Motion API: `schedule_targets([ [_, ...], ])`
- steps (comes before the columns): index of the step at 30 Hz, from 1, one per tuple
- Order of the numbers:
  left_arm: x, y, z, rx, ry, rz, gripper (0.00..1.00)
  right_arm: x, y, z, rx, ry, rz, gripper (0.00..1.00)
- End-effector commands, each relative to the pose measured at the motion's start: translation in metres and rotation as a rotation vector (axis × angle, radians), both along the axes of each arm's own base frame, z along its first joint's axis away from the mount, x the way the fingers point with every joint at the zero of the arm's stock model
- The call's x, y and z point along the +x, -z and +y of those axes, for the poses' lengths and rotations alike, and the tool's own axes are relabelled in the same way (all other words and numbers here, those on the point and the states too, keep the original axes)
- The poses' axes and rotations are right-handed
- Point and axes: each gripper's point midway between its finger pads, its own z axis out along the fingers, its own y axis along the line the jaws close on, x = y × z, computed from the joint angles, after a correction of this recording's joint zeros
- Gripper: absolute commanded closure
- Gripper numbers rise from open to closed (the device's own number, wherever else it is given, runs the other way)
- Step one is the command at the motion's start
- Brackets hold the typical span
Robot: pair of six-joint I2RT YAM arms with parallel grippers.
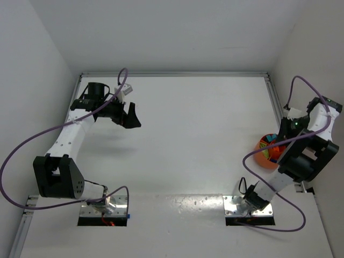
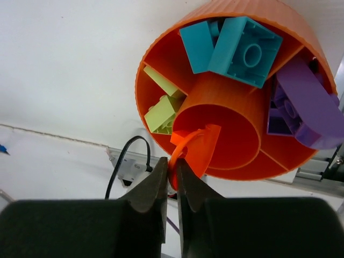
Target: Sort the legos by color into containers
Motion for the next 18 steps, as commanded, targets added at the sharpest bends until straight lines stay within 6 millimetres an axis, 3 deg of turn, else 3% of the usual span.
schedule_targets([
  [1, 0.009, -0.013, 0.004, 0.01, -0.003, -0.052, 0.0, -0.001, -0.003, 0.007, 0.06, -0.006, 0.014, 0.89],
  [6, 0.009, -0.014, 0.007, 0.026, -0.015, -0.062, 0.0, 0.003, -0.009, -0.003, 0.021, 0.0, -0.001, 0.6],
  [10, 0.012, -0.016, 0.01, 0.044, -0.03, -0.08, 0.0, 0.004, -0.018, -0.01, -0.025, -0.002, -0.017, 0.56],
  [16, 0.011, -0.021, 0.01, 0.039, -0.036, -0.103, 0.0, 0.013, -0.059, -0.023, -0.164, -0.001, -0.14, 0.55],
  [18, 0.013, -0.021, 0.013, 0.039, -0.047, -0.103, 0.0, 0.019, -0.072, -0.015, -0.171, -0.045, -0.196, 0.55],
])
